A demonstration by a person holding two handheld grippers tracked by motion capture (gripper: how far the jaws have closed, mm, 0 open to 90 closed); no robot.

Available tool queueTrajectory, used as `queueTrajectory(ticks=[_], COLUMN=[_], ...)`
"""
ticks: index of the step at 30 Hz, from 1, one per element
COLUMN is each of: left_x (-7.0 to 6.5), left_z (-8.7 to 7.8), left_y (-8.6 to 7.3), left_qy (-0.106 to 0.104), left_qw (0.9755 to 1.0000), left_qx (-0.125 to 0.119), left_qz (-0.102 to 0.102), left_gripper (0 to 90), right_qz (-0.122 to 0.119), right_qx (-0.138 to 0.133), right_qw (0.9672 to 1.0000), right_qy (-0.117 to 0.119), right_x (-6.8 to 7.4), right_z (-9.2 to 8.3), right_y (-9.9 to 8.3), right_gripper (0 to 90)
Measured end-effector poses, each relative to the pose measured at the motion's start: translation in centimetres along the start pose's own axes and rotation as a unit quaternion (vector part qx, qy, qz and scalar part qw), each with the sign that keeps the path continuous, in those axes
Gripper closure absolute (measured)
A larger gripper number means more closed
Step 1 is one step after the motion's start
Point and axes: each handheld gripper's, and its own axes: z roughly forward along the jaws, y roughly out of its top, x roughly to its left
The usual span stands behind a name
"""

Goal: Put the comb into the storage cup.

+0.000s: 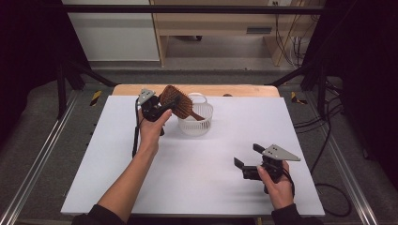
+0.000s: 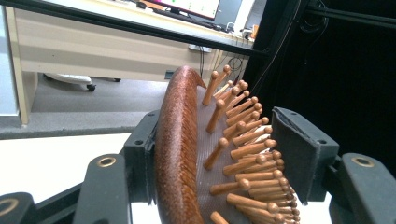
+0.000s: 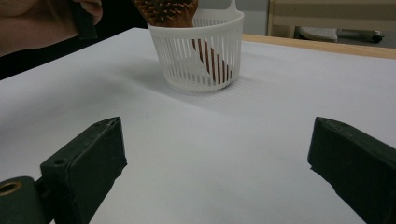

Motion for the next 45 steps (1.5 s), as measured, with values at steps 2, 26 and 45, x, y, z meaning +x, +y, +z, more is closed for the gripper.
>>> queueTrajectory(ticks=[2,26,45], left_x=[0.06,0.11,-0.5], left_z=[-0.02,0.0,-0.24], left_y=[0.0,-0.32,0.03], left_qy=[-0.002,-0.018,-0.002], left_qw=[1.0,0.9998,0.9995], left_qx=[0.001,0.001,-0.017], left_qz=[-0.002,0.004,0.028], left_gripper=[37.4,26.2,10.1], right_qz=[-0.003,0.0,0.001], right_qx=[0.0,0.0,-0.002], right_qw=[1.0,1.0,1.0], right_qy=[0.002,0.002,0.002], right_x=[-0.01,-0.1,-0.17], right_z=[-0.1,-0.05,-0.24], right_y=[0.0,-0.01,0.06], right_gripper=[4.7,4.7,4.6])
